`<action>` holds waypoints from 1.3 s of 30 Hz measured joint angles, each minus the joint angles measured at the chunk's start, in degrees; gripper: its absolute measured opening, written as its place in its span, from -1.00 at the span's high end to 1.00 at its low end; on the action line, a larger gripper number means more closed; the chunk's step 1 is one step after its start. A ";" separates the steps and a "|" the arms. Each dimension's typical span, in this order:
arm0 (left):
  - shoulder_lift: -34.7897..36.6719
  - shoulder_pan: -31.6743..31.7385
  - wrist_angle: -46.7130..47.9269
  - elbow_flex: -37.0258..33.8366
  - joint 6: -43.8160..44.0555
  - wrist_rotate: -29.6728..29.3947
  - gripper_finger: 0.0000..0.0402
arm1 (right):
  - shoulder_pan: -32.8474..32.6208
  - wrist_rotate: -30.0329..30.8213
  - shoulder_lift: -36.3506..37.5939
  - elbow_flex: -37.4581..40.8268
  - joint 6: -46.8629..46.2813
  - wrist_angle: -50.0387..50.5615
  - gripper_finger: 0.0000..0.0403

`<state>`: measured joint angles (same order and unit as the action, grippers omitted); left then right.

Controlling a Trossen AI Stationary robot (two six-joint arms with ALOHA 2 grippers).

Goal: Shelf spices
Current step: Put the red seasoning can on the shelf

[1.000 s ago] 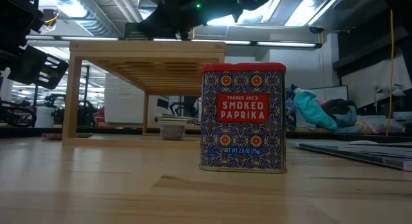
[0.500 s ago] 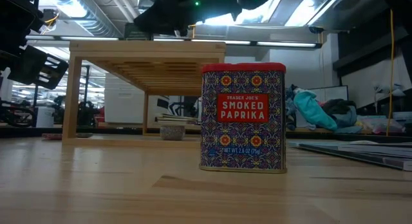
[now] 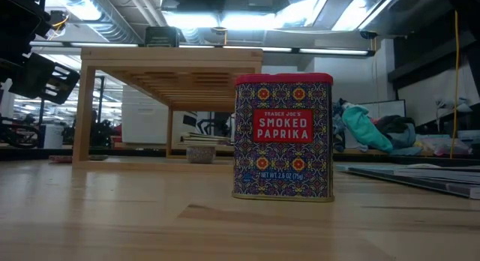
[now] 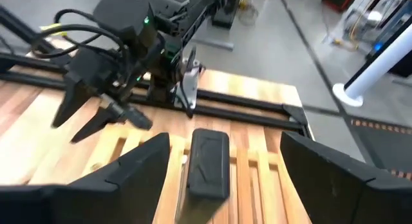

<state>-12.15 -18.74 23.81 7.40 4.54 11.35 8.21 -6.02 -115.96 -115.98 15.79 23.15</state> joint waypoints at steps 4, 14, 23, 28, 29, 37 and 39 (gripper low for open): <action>0.01 0.00 0.02 0.00 0.00 0.00 0.16 | -1.11 1.54 0.17 -7.49 0.11 13.34 -0.51; 0.01 -0.02 0.02 0.00 0.00 0.00 0.16 | -9.60 17.89 0.17 -17.60 -6.39 38.49 -0.51; 0.01 -0.02 0.00 0.00 0.00 0.00 0.16 | -19.32 30.88 1.15 -17.97 -20.39 50.58 -0.50; -0.01 0.00 0.02 0.00 0.00 0.00 0.16 | -25.57 37.64 1.18 -17.71 -29.42 56.35 -0.50; 0.00 -0.01 0.01 0.00 0.00 0.00 0.16 | -26.76 38.52 1.20 -17.20 -30.93 56.63 -0.50; 0.01 0.00 0.01 0.00 0.00 0.00 0.16 | -33.95 43.25 1.20 -10.12 -43.40 57.80 -0.50; -0.01 -0.02 0.02 0.00 0.00 0.00 0.16 | -35.17 43.96 1.17 -7.86 -46.57 57.65 -0.50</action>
<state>-12.16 -18.76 23.83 7.40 4.54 11.35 -26.96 37.94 -114.79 -123.84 -30.78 80.80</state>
